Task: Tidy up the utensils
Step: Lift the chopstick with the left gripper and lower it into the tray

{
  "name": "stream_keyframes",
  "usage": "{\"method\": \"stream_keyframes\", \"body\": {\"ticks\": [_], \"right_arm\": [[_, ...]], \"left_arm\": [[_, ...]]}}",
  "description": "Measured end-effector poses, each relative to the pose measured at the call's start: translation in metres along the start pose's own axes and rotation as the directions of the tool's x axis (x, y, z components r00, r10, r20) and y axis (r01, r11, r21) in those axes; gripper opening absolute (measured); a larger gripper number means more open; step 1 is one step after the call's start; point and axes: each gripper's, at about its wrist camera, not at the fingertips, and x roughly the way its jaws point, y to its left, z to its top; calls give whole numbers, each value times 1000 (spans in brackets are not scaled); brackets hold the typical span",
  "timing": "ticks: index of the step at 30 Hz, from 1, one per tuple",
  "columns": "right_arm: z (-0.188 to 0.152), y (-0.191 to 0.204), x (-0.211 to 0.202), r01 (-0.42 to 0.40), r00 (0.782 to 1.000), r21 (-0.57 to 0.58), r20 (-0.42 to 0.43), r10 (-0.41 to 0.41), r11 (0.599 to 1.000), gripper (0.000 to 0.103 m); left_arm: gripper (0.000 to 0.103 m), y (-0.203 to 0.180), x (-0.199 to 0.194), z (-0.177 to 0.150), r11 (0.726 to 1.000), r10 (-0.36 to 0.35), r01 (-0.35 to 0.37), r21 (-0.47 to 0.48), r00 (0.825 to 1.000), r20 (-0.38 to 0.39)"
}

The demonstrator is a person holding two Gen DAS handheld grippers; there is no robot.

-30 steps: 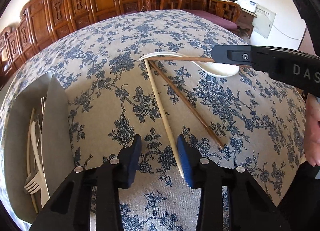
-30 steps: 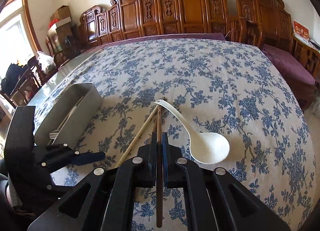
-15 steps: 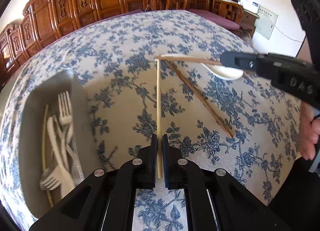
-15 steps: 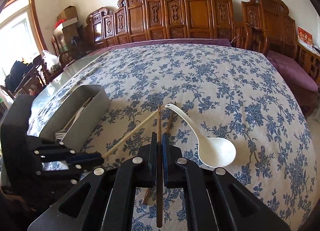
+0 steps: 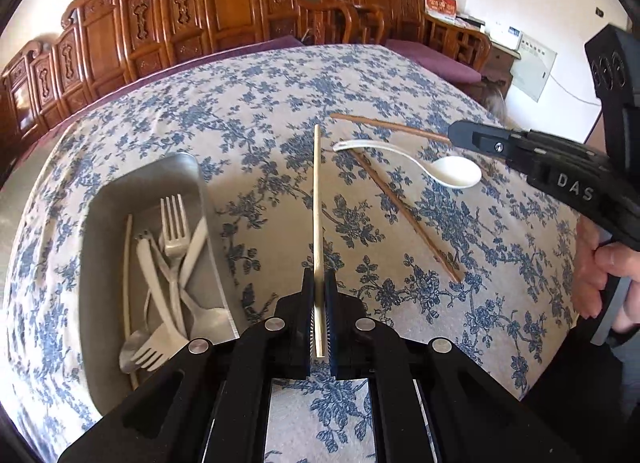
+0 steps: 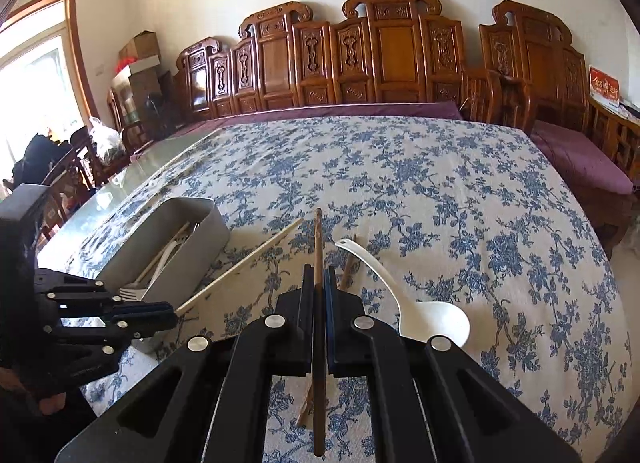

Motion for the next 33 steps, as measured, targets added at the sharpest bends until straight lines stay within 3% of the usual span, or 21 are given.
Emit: {"method": "stream_keyframes", "body": {"ticks": [22, 33], "right_arm": [[-2, 26, 11, -17, 999, -54, -34, 15, 998, 6], [-4, 29, 14, -20, 999, -65, -42, 17, 998, 6]], "left_arm": [[4, 69, -51, -16, 983, 52, -38, -179, 996, 76], [4, 92, -42, -28, 973, 95, -89, -211, 995, 18]]}}
